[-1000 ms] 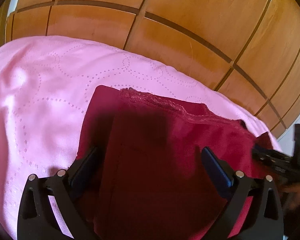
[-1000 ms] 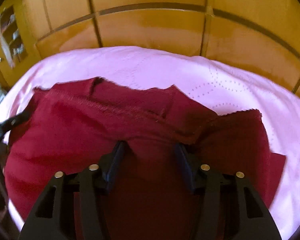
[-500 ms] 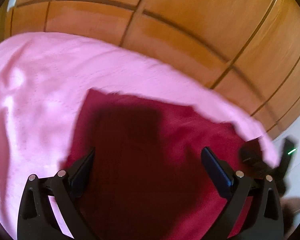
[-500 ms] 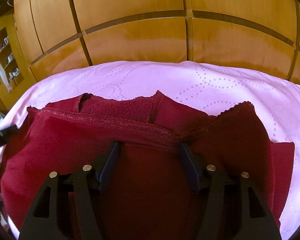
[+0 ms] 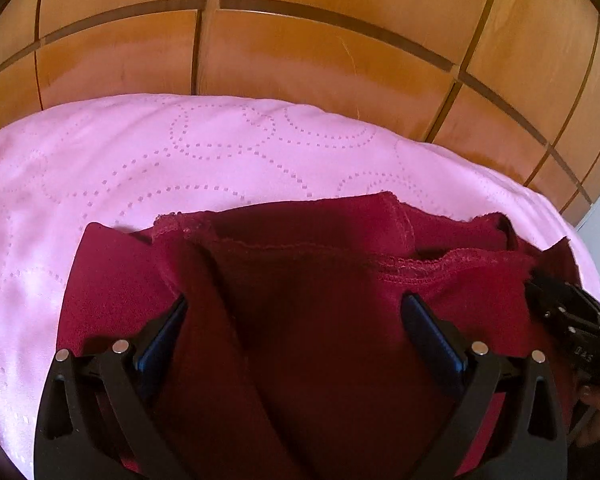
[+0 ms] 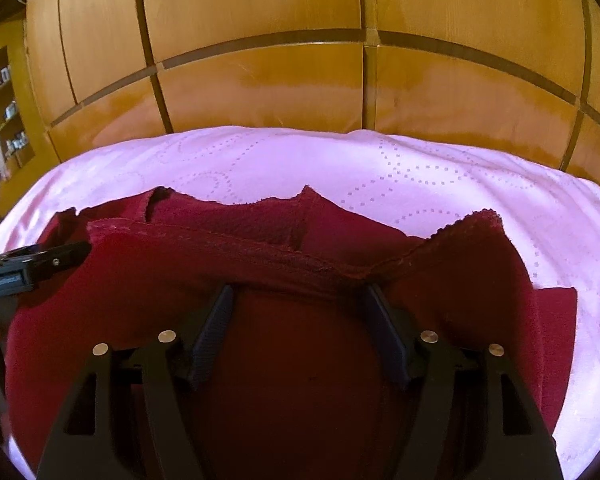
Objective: Fold small clothes
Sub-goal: 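Press the folded shirt flat with both grippers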
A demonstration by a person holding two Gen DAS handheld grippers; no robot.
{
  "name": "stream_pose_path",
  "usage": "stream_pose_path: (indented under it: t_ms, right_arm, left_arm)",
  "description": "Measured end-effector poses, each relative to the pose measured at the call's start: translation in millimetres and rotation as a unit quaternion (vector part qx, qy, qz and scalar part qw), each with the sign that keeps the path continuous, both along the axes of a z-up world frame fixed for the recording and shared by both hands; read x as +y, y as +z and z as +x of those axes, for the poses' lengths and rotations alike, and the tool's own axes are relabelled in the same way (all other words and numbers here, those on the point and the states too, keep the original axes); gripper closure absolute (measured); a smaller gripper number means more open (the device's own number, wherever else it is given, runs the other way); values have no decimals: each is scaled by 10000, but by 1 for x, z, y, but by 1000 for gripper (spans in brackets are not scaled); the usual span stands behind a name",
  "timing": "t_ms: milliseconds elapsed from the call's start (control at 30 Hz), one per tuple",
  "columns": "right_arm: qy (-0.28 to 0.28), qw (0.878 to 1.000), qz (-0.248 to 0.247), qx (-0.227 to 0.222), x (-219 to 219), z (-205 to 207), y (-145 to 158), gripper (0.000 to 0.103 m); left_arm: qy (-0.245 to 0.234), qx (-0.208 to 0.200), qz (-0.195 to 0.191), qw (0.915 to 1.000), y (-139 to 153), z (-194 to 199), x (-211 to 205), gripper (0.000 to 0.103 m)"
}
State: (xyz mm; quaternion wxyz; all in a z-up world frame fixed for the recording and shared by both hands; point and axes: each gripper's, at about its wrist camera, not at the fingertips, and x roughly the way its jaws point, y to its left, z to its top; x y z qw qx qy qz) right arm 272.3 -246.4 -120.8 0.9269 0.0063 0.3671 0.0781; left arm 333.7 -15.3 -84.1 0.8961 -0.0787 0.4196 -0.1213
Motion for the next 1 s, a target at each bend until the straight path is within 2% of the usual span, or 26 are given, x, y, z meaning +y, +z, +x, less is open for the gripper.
stream_pose_path:
  t_ms: [167,233,333,467,567,833,1000]
  right_arm:
    - [-4,10000,44,20,-2,1,0,36]
    - [1,10000,58,21,-2,1,1,36]
    - [-1,10000,44,16,-2,1,1,36]
    - [-1,10000,59,22,-3,1,1,36]
    - [0,10000,67,21,-3,0,1,36]
    - [-2,10000,55,4,-3,-2,2,34]
    - [-30,10000,-39,-62,0,-4,4,31]
  left_arm:
    - [56,-70,-284,9996,3,-7,9,3]
    - [211,-55,-200,9996,6,-13,14,3]
    - [507,21,128,9986,7,-22,28,3]
    - [833,43,9,9965,5,-23,43,3]
    - [808,-50,76,9967,9,-31,40,3]
    - [737,-517,93,9959,22,-84,39,3]
    - [691,-387,152,9967,12,-88,40,3]
